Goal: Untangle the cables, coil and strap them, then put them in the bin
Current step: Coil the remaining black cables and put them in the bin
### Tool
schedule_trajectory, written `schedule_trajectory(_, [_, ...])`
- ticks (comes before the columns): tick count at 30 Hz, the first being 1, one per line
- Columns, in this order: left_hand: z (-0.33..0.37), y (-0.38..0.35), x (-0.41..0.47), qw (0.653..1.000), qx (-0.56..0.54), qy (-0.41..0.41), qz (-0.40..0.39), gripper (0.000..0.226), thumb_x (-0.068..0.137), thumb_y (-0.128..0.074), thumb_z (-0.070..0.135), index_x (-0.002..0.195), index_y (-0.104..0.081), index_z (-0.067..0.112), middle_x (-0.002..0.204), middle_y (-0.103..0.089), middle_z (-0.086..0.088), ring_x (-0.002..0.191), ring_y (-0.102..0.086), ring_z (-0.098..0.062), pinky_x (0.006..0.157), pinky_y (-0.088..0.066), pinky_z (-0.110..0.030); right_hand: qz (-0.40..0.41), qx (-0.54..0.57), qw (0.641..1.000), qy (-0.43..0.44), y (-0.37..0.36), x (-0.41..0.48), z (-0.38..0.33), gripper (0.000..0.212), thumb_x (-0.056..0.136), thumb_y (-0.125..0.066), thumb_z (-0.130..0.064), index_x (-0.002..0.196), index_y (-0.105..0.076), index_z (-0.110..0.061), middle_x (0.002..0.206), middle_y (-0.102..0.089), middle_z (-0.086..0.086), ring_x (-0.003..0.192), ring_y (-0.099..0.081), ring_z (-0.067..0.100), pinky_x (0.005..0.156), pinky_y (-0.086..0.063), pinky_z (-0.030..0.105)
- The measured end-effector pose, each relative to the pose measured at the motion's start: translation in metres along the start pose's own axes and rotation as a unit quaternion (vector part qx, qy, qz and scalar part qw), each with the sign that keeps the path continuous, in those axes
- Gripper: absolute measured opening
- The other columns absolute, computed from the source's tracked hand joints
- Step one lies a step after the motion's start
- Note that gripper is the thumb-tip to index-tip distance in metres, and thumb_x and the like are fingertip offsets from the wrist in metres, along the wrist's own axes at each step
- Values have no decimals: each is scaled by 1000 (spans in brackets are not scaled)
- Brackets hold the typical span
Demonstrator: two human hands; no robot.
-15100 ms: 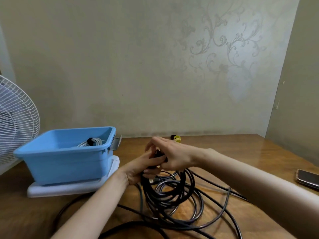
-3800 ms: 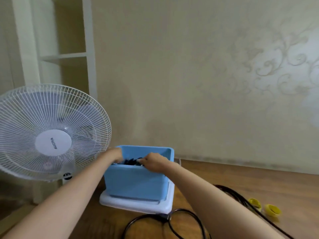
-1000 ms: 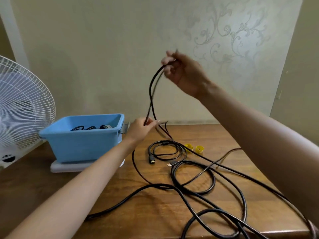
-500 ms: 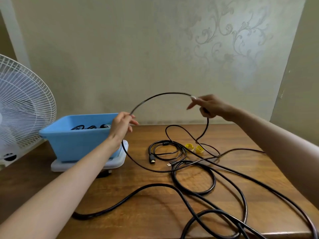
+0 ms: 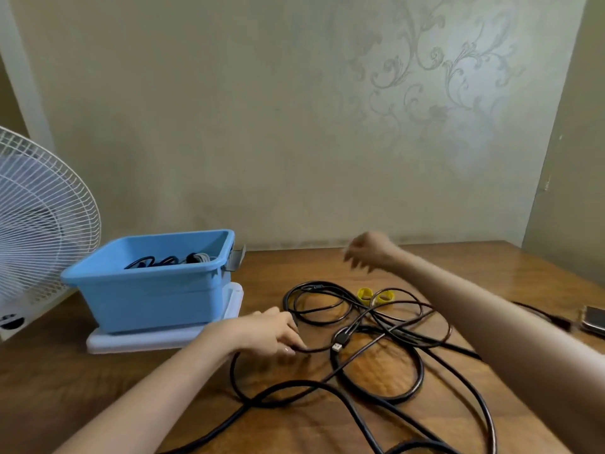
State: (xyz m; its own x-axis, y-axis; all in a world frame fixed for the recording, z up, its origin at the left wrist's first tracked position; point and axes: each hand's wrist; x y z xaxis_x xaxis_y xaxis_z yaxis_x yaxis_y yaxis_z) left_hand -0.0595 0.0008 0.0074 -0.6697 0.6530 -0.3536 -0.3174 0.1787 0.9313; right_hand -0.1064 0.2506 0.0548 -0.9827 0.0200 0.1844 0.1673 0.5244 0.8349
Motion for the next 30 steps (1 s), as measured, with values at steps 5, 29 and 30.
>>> schedule_trajectory(5, [-5, -1, 26, 969, -134, 13, 206, 41, 98, -43, 41, 97, -70, 10, 115, -58, 1, 109, -49, -10, 95, -43, -34, -151, -173, 973, 10, -78, 18, -17, 54, 80, -60, -64, 88, -69, -11, 82, -65, 2, 77, -60, 22, 65, -43, 26])
schedule_trajectory(29, [-11, 70, 45, 734, -563, 87, 370, 39, 103, -33, 17, 69, -49, 5, 51, -64, -4, 46, -61, -18, 50, -52, -30, 76, 525, 827, 189, 124, -5, -57, 35, 101, -38, -26, 80, -61, -10, 45, -40, -3, 35, -22, 6, 42, -11, 21])
schedule_trajectory(30, [-11, 79, 40, 673, -606, 63, 419, 40, 103, -35, 20, 70, -50, 5, 53, -64, -4, 51, -63, -18, 55, -55, -32, 77, 461, 869, 159, 122, -6, -48, 40, 100, -41, -28, 73, -64, -9, 45, -40, -1, 35, -24, 6, 40, -14, 20])
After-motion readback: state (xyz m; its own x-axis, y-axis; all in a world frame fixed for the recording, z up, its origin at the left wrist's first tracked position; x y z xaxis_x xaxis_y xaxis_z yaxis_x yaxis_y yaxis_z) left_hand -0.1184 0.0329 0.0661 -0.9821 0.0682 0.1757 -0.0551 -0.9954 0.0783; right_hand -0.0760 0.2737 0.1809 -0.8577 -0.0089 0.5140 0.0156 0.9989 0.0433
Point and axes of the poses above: each hand's wrist, its own x-axis towards the middle knuckle, its own y-axis out of the back of the hand, z = x × y
